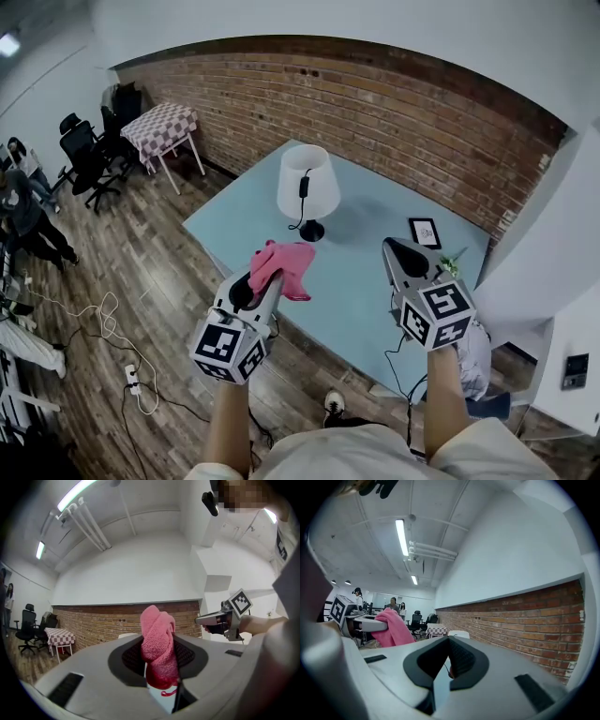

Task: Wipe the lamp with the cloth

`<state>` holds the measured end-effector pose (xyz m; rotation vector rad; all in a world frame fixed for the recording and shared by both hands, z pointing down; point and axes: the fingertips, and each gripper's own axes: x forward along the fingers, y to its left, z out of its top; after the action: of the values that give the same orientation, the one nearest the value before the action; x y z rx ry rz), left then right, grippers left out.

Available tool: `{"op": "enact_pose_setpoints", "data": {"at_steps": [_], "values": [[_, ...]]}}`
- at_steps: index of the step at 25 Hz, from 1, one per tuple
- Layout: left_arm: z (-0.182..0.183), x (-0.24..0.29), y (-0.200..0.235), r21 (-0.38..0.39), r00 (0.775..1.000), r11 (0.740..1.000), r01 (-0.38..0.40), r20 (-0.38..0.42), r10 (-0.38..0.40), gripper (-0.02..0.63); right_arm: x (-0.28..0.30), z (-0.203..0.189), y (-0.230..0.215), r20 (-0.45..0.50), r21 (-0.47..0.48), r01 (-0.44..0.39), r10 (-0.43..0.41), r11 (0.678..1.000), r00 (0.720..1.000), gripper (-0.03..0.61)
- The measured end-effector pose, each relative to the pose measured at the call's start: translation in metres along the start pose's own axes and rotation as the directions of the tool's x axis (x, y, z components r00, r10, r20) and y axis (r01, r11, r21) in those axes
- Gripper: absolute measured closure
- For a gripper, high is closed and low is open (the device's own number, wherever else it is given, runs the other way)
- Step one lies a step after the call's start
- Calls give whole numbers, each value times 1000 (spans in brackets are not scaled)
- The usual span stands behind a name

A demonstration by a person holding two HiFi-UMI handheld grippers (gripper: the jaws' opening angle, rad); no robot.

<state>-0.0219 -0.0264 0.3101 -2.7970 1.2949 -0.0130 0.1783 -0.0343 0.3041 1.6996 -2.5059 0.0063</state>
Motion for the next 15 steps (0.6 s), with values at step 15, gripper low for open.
{"op": "enact_pose_setpoints", "data": {"at_steps": [15], "values": [[4, 94, 52, 2, 998, 998, -64, 0, 64, 482, 77, -8, -48, -30, 18, -37, 37, 999, 999, 568]]}}
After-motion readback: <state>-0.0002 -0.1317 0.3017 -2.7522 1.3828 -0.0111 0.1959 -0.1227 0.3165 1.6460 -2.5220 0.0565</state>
